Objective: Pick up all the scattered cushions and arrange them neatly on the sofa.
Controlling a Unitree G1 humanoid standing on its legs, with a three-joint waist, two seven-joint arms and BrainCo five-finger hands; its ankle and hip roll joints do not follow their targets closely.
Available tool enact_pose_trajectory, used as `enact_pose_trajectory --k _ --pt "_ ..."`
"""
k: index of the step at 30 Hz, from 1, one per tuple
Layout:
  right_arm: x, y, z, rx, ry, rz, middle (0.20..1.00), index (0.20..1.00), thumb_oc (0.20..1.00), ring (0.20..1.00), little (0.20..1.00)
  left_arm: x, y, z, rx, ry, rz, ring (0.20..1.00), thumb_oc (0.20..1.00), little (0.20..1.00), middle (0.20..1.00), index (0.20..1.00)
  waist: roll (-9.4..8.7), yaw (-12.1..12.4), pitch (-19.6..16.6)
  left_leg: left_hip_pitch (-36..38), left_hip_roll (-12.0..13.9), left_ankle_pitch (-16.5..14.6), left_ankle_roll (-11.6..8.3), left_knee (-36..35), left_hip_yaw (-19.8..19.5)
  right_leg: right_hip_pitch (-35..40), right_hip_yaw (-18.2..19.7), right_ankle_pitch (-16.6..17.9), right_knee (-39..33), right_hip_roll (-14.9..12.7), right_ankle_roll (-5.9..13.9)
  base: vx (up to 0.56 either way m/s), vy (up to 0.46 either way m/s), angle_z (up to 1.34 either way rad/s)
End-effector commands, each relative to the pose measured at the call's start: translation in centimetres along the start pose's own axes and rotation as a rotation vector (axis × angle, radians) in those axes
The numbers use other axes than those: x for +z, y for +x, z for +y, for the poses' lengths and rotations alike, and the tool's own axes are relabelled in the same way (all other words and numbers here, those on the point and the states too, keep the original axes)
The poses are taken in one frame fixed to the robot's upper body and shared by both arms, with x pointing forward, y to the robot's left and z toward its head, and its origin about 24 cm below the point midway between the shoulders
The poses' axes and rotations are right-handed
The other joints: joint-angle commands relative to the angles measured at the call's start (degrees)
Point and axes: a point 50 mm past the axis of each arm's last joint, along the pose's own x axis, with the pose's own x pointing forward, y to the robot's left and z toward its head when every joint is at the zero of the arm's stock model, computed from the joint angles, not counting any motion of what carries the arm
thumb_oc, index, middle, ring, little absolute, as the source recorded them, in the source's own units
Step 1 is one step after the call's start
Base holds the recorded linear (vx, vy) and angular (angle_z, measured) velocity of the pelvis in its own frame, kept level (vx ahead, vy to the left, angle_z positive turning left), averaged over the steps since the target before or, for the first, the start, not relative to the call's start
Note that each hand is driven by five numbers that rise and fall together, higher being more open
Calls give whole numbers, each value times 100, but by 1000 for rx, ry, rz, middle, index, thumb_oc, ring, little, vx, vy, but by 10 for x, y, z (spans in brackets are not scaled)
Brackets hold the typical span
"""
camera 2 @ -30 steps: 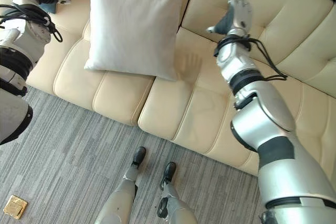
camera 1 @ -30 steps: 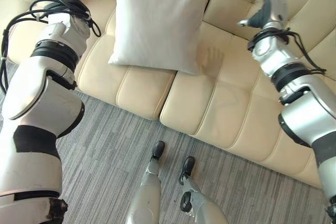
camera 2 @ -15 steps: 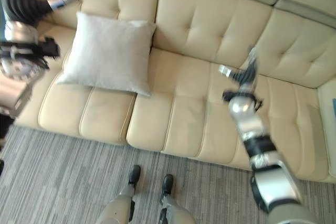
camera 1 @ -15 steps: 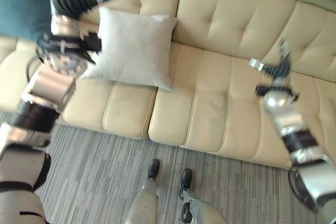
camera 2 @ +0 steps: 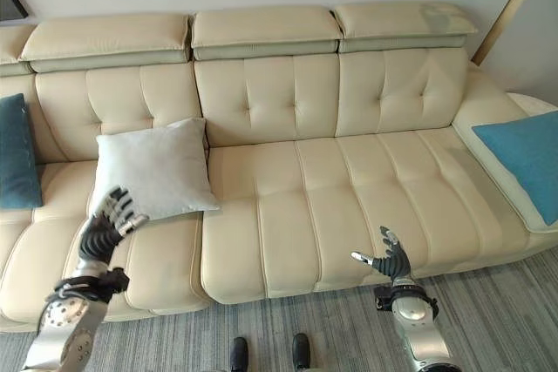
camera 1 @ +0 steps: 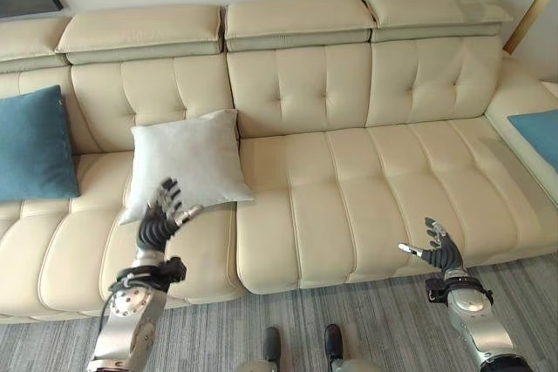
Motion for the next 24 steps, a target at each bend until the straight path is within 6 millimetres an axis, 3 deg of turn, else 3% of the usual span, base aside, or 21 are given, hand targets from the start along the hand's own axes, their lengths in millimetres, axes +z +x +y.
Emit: enact_pose_trajectory --k 1,3,7,12,16,20,24 --pt "-2 6 12 36 10 7 1000 1000 1000 1000 1000 -35 -7 9 16 63 160 1000 1000 1000 1000 1000 -157 -40 -204 222 -107 -535 6 -39 -69 385 -112 -773 189 -194 476 -35 -17 -25" --pt "-17 4 20 66 -30 80 1000 1000 1000 1000 1000 -61 -14 11 31 86 281 1000 1000 1000 1000 1000 -156 -50 -204 247 -102 -524 8 -39 -65 406 -88 -789 199 -175 464 -37 -29 -15" --pt "-37 3 30 108 -106 178 1000 1000 1000 1000 1000 -94 -21 12 41 190 440 1000 1000 1000 1000 1000 -152 -70 -183 311 -79 -533 22 -39 -71 412 -29 -835 267 -140 433 -23 -15 0" --pt "-46 0 39 134 -129 223 1000 1000 1000 1000 1000 -119 -28 7 30 285 562 1000 1000 1000 1000 1000 -152 -110 -181 412 -83 -570 48 -37 -27 433 76 -861 307 -93 416 -15 25 -15" --pt "-51 -6 41 140 -54 247 1000 1000 1000 1000 1000 -114 -23 -5 -21 278 530 1000 1000 1000 1000 1000 -201 -145 -115 394 -95 -559 84 -36 -43 348 74 -902 516 -109 429 -60 54 -5" --pt "-45 -4 49 157 -11 232 1000 1000 1000 1000 1000 -101 -11 -7 -64 348 475 1000 1000 1000 1000 1000 -232 -225 265 167 -26 -426 95 -39 -26 -358 144 -858 1412 -21 581 -224 1 -8" --pt "-47 -3 51 148 -4 241 1000 1000 1000 1000 1000 -101 -5 -4 -54 391 482 1000 1000 1000 1000 1000 -168 -173 255 -31 91 -301 105 -28 -4 -334 221 -1084 1810 -73 486 -120 -56 -13"
